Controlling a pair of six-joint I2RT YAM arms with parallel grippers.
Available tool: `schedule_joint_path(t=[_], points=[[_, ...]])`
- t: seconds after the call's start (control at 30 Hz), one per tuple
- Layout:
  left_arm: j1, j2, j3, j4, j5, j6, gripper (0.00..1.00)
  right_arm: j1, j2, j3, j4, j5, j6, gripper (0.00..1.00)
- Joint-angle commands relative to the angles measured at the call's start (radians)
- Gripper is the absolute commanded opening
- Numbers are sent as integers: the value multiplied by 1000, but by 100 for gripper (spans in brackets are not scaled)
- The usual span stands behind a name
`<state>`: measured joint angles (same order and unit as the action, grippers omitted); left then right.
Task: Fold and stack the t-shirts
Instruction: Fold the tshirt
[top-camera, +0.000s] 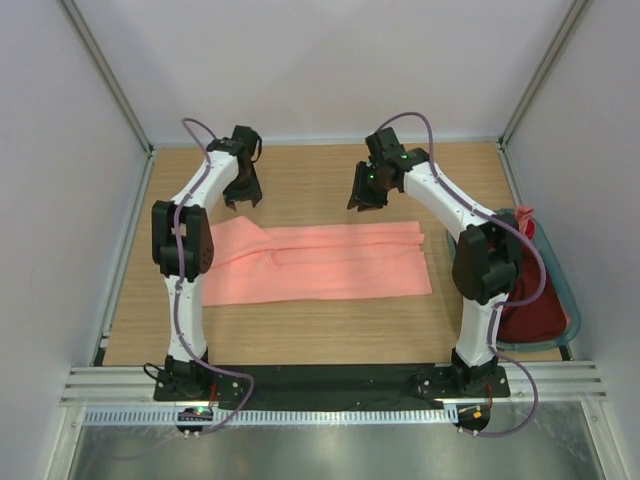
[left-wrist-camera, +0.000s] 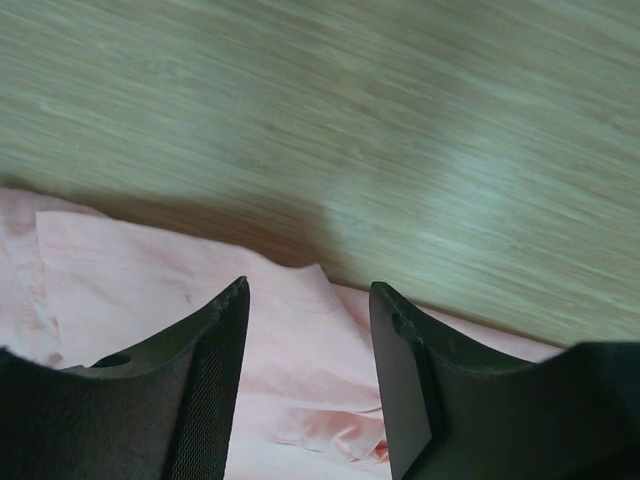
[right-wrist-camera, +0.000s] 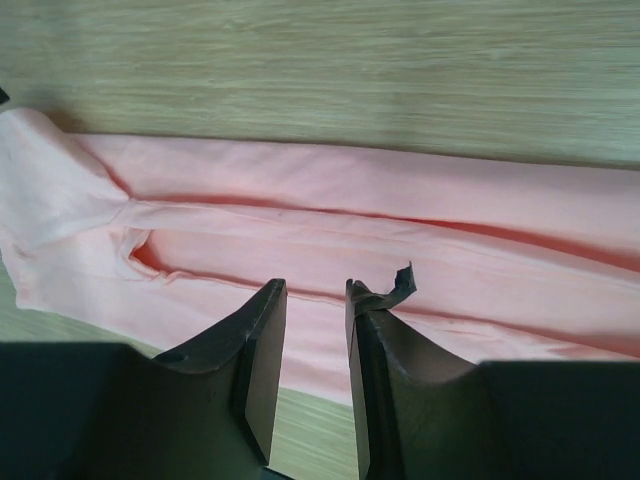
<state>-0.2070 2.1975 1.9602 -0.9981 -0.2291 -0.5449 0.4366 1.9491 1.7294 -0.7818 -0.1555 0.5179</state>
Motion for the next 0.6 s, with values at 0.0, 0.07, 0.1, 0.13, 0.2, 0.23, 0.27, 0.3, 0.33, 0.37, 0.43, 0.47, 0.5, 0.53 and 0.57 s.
schedule_joint_path(t=[0.0, 0.07, 0.1, 0.13, 0.2, 0.23, 0.27, 0.3, 0.33, 0.37, 0.43, 0.47, 0.5, 0.53, 0.57], points=[[-12, 18, 37, -99, -133, -55, 52, -33, -61, -42, 26, -7, -24, 37], [-20, 28, 36, -106, -150, -55, 51, -50, -68, -48, 30, -13, -27, 37], [-28, 30, 35, -109, -154, -53, 51, -52, -73, -51, 30, -13, -28, 37], [-29, 37, 35, -111, -159, -55, 51, -58, -73, -51, 30, -16, -30, 37], [-31, 44, 37, -116, -153, -66, 50, -58, -75, -51, 33, -19, -32, 37], [-31, 47, 37, -114, -145, -66, 50, -59, -73, -51, 35, -24, -32, 38], [-31, 54, 39, -108, -139, -66, 49, -59, -73, -53, 35, -27, -30, 37], [-29, 62, 51, -105, -136, -60, 46, -59, -73, -53, 36, -27, -32, 37], [-31, 70, 61, -108, -136, -55, 44, -61, -72, -54, 36, -30, -30, 37], [-31, 77, 74, -114, -136, -52, 42, -62, -70, -54, 36, -35, -32, 37], [-31, 100, 106, -120, -124, -40, 38, -64, -72, -59, 36, -35, -35, 37], [-32, 106, 114, -122, -122, -36, 32, -62, -72, -60, 38, -36, -35, 37], [-32, 110, 120, -125, -122, -35, 27, -64, -70, -63, 35, -36, -36, 37], [-32, 108, 126, -129, -121, -35, 19, -65, -72, -65, 36, -38, -36, 37], [-35, 104, 123, -129, -121, -33, 14, -65, -73, -67, 33, -38, -38, 37]])
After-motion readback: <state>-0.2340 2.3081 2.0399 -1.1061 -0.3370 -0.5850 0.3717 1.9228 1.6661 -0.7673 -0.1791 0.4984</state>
